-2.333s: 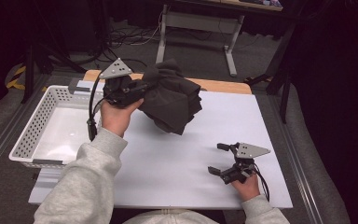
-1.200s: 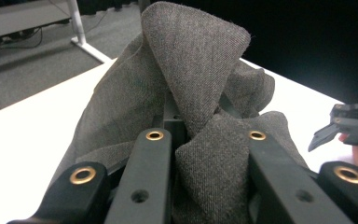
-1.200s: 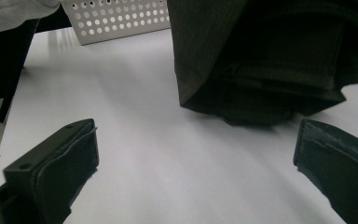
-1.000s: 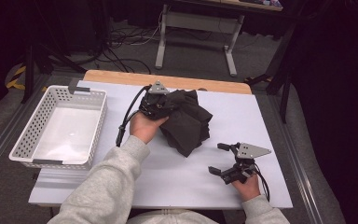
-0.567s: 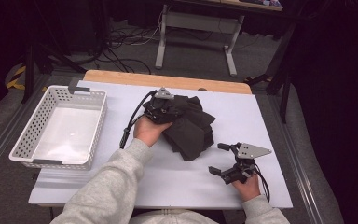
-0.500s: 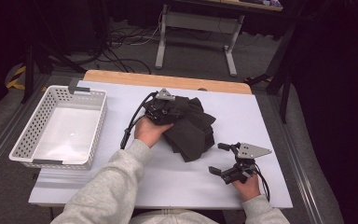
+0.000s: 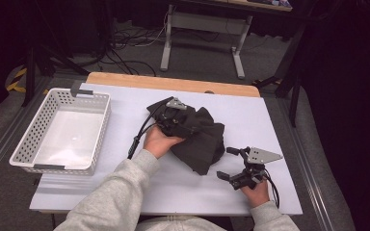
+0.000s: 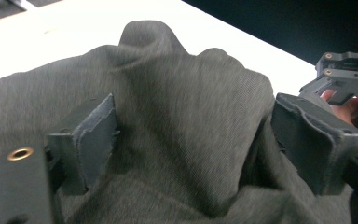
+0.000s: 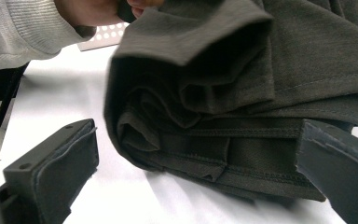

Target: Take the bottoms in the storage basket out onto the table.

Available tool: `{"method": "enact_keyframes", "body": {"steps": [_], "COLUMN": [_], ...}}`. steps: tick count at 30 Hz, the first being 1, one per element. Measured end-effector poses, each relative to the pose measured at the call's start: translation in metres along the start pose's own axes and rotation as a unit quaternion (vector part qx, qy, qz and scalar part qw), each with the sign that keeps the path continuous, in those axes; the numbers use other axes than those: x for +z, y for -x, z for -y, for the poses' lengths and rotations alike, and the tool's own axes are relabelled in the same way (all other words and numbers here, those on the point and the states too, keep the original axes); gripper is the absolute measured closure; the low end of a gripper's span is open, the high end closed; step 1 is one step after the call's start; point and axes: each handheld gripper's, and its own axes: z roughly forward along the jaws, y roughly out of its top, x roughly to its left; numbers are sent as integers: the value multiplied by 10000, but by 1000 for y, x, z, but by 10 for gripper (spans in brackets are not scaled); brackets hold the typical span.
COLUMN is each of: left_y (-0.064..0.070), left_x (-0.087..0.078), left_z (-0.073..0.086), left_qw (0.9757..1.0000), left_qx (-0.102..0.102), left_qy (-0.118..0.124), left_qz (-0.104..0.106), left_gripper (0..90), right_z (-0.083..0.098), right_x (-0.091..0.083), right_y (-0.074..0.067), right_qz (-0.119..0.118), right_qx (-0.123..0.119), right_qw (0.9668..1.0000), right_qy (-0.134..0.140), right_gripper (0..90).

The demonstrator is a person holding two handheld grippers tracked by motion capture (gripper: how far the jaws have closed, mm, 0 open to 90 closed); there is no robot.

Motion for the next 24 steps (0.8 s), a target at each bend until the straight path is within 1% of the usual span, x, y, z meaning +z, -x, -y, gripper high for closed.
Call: {"method": "enact_keyframes", "body": {"steps": [2,10,11,15,17,19,21,24], "left_y": [1,6,6,9,12,14,17,19], "left_x": [-2,-12,-14,-22,-26,-30,-34,-40], "left_z": [-1,-4,-4,-5,-5,-5,-6,-8], "left_qw": [10000,9997,9996,9993,9991,9989,9987,9982], "left_qx": [30,122,147,232,305,357,409,472], "left_qy": [32,184,192,248,254,273,294,344], "left_qz": [0,-107,-132,-123,-155,-151,-102,-126], "left_gripper": [146,106,99,92,91,91,91,90], "right_z": [0,0,0,0,0,0,0,0], "right_x": [0,0,0,-1,-1,-1,-1,-1], "right_y": [0,0,0,1,1,1,1,1], "right_qz": [5,6,5,3,0,1,1,3], "right_qx": [2,3,5,21,21,9,15,11], "right_qw": [10000,10000,10000,10000,10000,10000,10000,10000], "right_qy": [9,28,29,46,56,55,44,49], "right_gripper": [7,7,7,6,7,7,7,6]}}
